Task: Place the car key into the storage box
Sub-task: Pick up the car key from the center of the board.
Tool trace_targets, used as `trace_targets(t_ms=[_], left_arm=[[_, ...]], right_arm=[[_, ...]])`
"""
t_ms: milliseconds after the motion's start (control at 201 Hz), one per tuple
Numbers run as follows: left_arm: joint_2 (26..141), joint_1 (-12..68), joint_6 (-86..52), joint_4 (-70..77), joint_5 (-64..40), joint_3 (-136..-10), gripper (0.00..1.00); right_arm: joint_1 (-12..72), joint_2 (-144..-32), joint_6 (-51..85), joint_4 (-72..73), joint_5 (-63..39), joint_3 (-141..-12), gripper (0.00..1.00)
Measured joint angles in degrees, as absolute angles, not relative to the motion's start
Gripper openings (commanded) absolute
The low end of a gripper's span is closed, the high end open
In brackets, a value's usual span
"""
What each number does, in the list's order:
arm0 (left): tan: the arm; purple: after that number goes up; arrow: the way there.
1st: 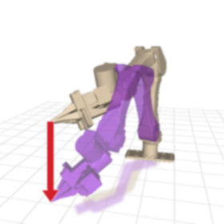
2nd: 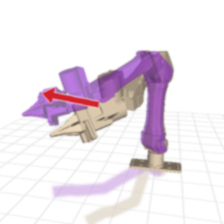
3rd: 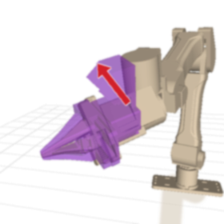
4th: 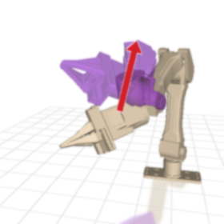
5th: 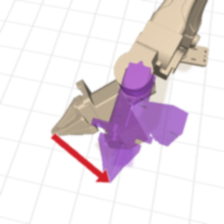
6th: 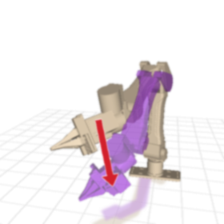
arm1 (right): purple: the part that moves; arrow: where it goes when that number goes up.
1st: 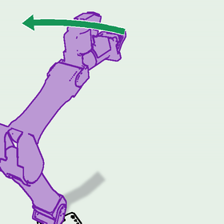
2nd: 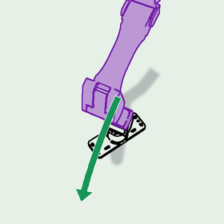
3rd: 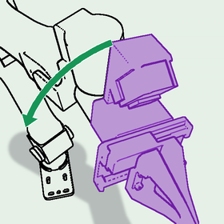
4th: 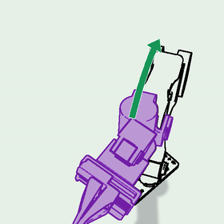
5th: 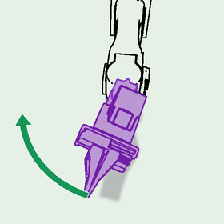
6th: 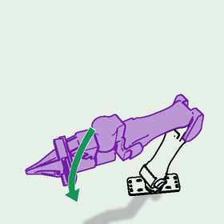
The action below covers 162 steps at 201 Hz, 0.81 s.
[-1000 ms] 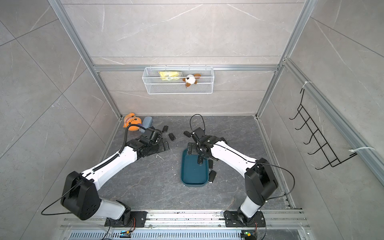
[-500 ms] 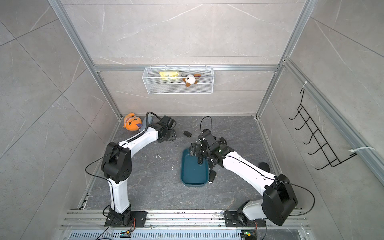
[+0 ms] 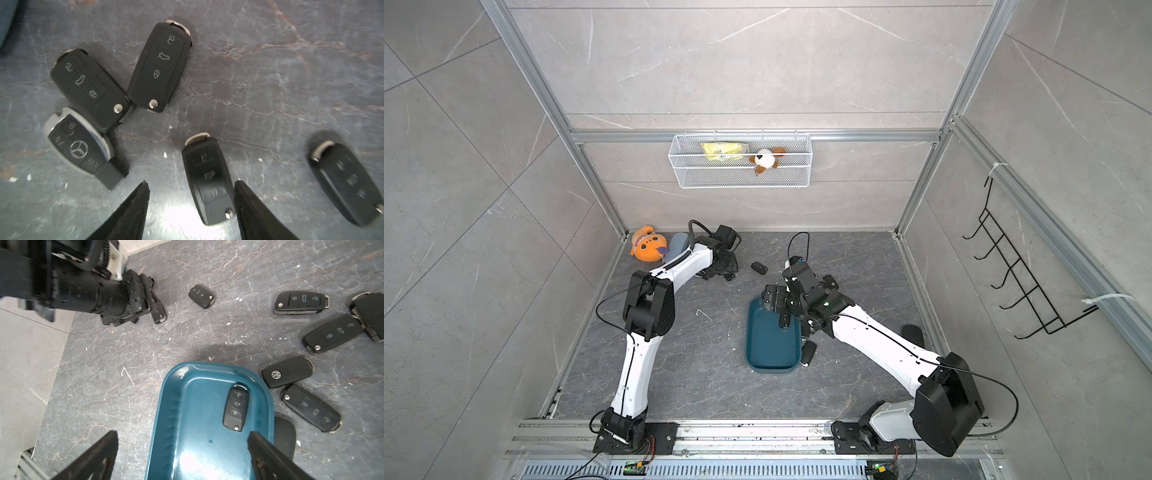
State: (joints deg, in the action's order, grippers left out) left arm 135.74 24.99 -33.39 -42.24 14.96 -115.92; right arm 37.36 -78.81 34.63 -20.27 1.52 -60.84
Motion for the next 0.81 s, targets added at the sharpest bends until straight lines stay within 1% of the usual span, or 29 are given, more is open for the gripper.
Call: trace_targets(t_ms=[45,159,209,353,542,572,642,697,806], left_arm=[[137.3,24.9,-33.2,-42.8,15.0,-117.4,0.65],[140.5,24.9,-32.8,-44.1,14.9,-120.5,0.64],[140.8,24.9,-32.6,-44.8,14.9,-121.4,0.59],[141.1,24.9,-32.3,-45.3,14.8,-121.8,0.53],[141.1,24.9,-32.4,-45.3,14.6,-121.5,0.51],[140.9,24.9,-32.5,-44.9,14.5,-121.2,0.46],[140.4,24.9,-32.7,-43.8,14.4,-120.0,0.41],[140.0,24.9,-32.9,-43.1,14.4,-119.2,0.35],[139.3,24.9,-32.7,-42.3,14.4,-118.0,0.33]], right_arm=[[37.4,-78.7,34.6,-20.3,1.5,-60.8,0.99],[37.4,-78.6,34.6,-20.4,1.7,-60.8,0.99],[37.4,-78.6,34.5,-20.6,1.7,-60.8,0.99],[37.4,-78.6,34.2,-21.4,1.8,-60.8,0.99],[37.4,-78.6,34.2,-22.2,1.9,-60.8,0.99],[37.4,-78.6,34.2,-22.3,1.9,-60.8,0.99],[37.4,-78.6,34.2,-22.3,1.9,-60.8,0.99],[37.4,-78.6,34.2,-22.3,1.9,-60.8,1.00],[37.4,-78.6,34.2,-22.3,1.8,-60.6,0.99]])
